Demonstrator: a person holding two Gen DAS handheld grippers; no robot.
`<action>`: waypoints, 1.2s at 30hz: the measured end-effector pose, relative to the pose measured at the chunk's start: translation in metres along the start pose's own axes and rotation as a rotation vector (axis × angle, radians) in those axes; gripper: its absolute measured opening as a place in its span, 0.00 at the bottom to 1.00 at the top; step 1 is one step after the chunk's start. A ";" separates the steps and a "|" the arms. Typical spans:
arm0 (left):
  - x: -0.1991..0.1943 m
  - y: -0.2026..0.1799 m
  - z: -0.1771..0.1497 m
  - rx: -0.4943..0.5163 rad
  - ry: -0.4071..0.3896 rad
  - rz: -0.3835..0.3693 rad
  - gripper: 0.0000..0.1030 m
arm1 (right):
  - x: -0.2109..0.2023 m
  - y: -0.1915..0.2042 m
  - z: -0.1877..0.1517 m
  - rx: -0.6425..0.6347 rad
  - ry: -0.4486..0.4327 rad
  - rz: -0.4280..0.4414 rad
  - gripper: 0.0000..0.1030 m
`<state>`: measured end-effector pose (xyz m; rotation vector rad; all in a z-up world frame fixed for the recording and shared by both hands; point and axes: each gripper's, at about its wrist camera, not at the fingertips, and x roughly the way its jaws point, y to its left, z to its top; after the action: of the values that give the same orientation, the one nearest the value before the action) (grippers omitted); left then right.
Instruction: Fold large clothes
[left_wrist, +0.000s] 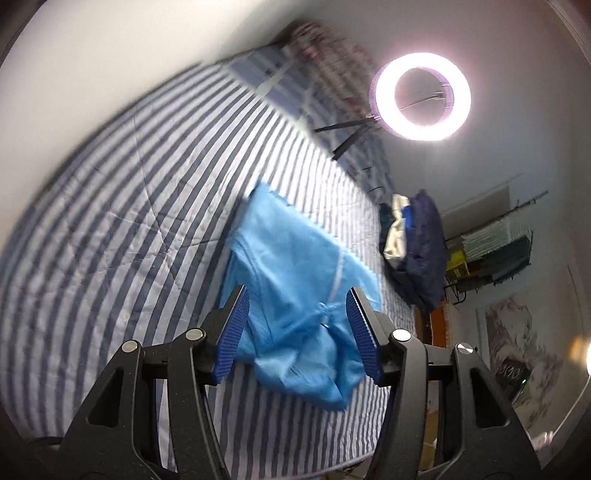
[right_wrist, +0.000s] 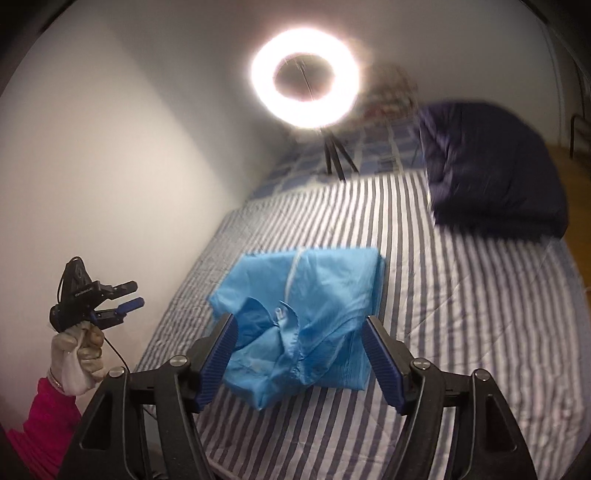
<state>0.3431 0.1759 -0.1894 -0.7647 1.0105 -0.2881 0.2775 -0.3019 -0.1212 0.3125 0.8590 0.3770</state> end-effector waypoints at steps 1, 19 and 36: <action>0.009 0.005 0.002 -0.018 0.007 0.001 0.54 | 0.011 -0.007 0.001 0.012 0.015 -0.003 0.71; 0.128 0.039 0.028 -0.070 0.112 0.027 0.03 | 0.157 -0.122 -0.023 0.425 0.220 0.165 0.28; 0.103 0.018 0.013 0.117 0.105 0.207 0.07 | 0.143 -0.082 -0.004 0.086 0.242 -0.140 0.31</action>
<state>0.4053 0.1378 -0.2649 -0.5384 1.1522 -0.2080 0.3758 -0.3114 -0.2535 0.2873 1.1300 0.2504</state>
